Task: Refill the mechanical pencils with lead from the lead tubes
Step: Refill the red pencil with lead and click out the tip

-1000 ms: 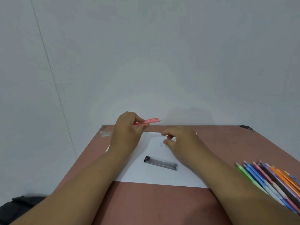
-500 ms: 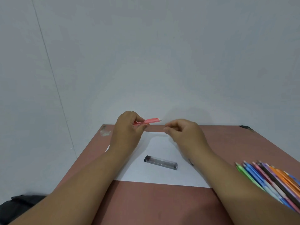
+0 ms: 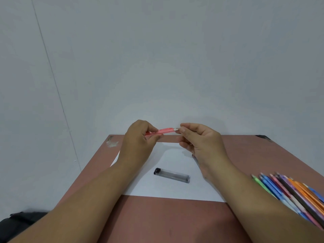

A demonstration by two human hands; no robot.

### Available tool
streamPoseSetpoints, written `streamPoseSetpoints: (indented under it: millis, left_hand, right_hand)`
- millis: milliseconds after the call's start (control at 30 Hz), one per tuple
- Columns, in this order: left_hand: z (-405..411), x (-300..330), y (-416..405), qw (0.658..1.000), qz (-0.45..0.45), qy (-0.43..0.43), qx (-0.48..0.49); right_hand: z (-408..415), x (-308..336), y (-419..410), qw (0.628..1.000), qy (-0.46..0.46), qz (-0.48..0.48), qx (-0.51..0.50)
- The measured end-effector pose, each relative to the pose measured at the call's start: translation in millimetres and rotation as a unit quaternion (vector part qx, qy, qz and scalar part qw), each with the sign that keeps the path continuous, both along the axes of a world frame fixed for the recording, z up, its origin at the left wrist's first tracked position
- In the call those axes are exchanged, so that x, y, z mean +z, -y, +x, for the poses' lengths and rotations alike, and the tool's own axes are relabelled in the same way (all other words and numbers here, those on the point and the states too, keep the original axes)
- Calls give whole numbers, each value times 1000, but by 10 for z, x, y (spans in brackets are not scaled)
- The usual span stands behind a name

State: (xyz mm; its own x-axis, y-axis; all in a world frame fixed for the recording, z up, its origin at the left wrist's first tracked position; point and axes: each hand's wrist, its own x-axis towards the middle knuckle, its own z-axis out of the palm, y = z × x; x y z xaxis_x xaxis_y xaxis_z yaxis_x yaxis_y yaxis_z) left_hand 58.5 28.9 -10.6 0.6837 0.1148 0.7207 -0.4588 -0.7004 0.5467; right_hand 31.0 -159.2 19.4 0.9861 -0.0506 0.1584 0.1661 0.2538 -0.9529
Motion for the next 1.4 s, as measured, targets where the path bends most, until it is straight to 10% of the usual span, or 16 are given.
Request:
streamPoseSetpoints:
  millis: [833, 1133, 1400]
  left_hand:
    - [-166, 105, 209, 1000, 13, -3, 6]
    - [-282, 156, 369, 986, -76, -75, -127]
    - [-274, 147, 329, 874, -246, -319, -272]
  right_hand:
    - [-93, 28, -33, 997, 17, -38, 61]
    - [41, 88, 19, 963, -46, 264, 24]
    - [90, 127, 275, 904, -36, 416, 92]
